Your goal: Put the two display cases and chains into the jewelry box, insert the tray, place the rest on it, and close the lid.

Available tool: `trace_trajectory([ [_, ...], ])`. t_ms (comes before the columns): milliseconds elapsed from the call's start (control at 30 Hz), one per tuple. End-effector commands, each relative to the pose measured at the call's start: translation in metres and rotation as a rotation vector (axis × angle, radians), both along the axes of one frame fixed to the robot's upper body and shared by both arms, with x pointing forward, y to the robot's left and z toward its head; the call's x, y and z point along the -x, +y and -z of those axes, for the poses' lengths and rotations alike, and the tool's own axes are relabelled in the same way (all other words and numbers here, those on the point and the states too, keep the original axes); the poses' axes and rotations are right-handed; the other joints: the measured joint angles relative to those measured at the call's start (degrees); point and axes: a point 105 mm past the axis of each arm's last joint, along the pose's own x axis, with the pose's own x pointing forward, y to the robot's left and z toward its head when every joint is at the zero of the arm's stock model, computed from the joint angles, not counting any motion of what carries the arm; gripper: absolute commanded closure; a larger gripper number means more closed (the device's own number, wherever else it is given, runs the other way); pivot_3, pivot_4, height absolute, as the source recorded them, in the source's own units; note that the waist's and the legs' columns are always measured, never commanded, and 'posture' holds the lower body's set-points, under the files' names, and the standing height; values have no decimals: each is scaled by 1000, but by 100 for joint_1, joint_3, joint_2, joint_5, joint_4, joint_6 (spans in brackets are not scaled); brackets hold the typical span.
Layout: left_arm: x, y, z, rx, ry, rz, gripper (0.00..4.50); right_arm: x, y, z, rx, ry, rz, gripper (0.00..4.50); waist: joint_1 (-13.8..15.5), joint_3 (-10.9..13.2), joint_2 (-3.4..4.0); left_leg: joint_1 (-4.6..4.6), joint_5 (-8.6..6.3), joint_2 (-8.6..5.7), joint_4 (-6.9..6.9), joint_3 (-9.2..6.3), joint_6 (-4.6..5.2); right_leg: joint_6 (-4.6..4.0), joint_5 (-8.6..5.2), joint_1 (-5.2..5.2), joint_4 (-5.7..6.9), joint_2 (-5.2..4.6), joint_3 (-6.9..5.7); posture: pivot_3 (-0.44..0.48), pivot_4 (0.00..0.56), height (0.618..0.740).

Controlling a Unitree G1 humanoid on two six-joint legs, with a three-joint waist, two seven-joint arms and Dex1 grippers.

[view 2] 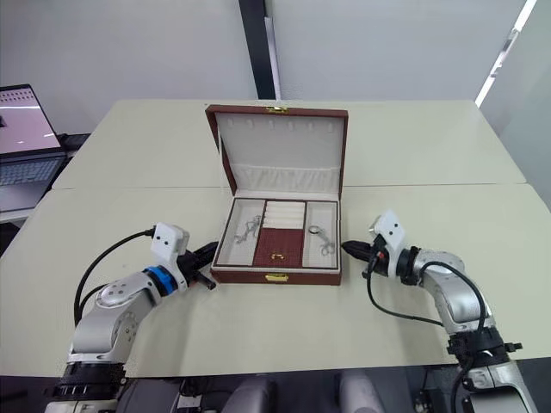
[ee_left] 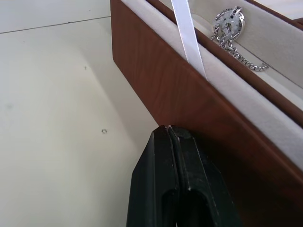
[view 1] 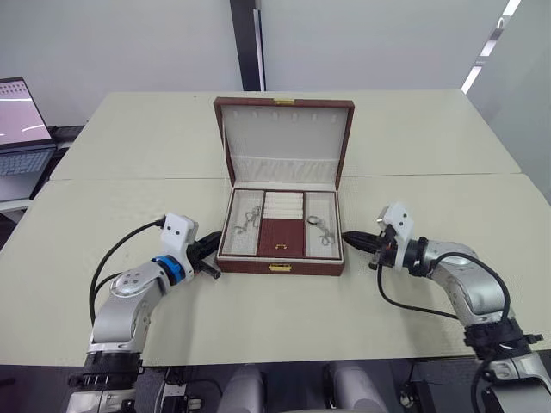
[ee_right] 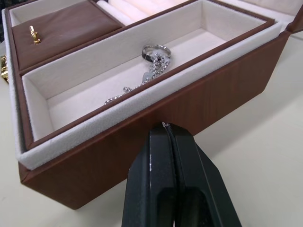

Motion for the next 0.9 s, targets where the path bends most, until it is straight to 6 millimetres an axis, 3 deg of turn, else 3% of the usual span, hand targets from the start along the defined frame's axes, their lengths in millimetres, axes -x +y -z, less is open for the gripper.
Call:
trace_trajectory([
  [33,15,-22,-10,45,-13,131,4500,17,16,-7,-42,1,-91,4479,1,0,0,0,0,0,0,0,0,0,0,1,0,0,0,0,150,740],
  [500,48,-27,-3,52,51,187,4500,42,10,-1,-50,49,-49,4479,5,0,0,1,-1,0,-1,1,0,0,-1,4,-3,0,1,0,150,740],
  [700,43,-19,-5,47,18,161,4500,41,8,1,-49,53,-28,4479,4,0,0,2,-1,0,-1,1,0,0,-1,5,-3,0,0,0,150,740],
  [900,47,0,-14,40,-94,114,4500,31,-14,-5,-51,36,48,4479,6,0,0,2,-1,0,-1,1,0,0,-1,5,-4,1,-1,0,150,740],
])
